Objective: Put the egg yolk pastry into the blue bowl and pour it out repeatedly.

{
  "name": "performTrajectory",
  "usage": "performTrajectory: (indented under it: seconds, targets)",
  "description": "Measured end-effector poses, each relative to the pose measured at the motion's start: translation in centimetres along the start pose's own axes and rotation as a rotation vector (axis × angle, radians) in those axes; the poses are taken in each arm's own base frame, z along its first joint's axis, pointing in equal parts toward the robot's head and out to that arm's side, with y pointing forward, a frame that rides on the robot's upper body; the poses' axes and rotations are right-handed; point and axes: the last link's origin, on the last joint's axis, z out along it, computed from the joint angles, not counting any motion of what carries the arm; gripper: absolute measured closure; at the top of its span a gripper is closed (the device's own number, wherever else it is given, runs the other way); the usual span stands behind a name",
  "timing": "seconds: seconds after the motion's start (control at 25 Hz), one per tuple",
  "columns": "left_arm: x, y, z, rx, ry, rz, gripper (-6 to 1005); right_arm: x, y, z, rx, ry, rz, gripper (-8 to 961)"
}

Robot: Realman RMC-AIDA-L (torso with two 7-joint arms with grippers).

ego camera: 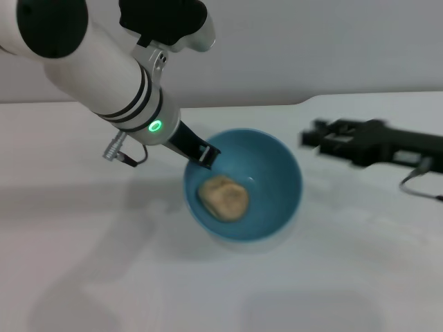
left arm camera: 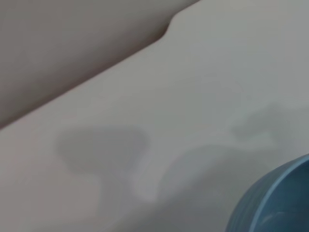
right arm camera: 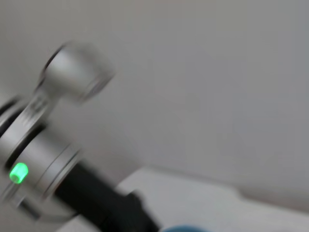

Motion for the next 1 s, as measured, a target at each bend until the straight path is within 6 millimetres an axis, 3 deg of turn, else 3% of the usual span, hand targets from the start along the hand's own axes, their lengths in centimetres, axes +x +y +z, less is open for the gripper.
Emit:
performTrajectory:
  seconds: [0.2, 0.44, 0.68, 1.0]
  targets:
    - [0.2, -0.6, 0.4, 0.098, 0.020, 0.066, 981, 0.4, -2.5, -4.5, 0.151, -0.165, 0.120, 503]
    - [0.8, -1.0, 0.9, 0.220, 0.082, 0.164, 981, 3.2, -3.8, -9.1, 0.302, -0.269, 0.210, 500]
    - [1.4, -0.6, 1.7, 0.253, 0.184, 0.207, 980, 6.1, -3.9, -10.6, 0.366, -0.289, 0.269, 497]
    - [0.2, -2.7, 2.5, 0.264, 0.442, 0.166, 985, 7.5, -4.0, -10.9, 0.389, -0.267, 0.307, 493]
